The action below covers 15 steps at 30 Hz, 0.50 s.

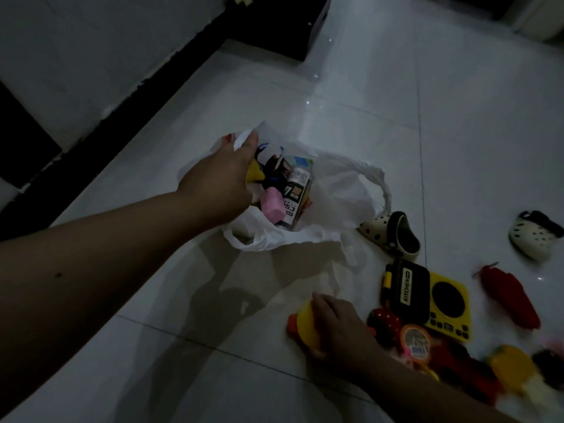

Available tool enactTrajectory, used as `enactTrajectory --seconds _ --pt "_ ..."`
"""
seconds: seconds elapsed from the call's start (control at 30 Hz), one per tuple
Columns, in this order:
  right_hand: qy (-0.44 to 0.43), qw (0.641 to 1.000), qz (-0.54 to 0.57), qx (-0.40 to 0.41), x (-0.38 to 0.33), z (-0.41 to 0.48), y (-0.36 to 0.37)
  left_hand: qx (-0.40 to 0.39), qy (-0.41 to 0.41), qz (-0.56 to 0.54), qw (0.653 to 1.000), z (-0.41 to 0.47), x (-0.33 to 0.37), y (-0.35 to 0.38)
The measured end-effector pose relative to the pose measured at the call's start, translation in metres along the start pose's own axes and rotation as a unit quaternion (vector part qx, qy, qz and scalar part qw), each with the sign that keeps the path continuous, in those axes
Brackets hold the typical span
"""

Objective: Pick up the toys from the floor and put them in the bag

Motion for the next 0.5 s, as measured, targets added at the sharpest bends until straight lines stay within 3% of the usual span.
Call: enactTrajectory --seconds 0.5 --pt "0.069 0.992 0.026 -0.103 0.0059 0.0054 0.0020 0.007 -0.004 0.000 1.000 0.0000 -0.0006 -0.0017"
Point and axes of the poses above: each hand's wrist, its own z-axis towards the middle knuckle, its own y-axis out of the palm, x = y × z, the point moved 5 cm from there along z, towards the middle knuckle, and after that the axes turned 6 degrees about -z, right-handed, at the moved point
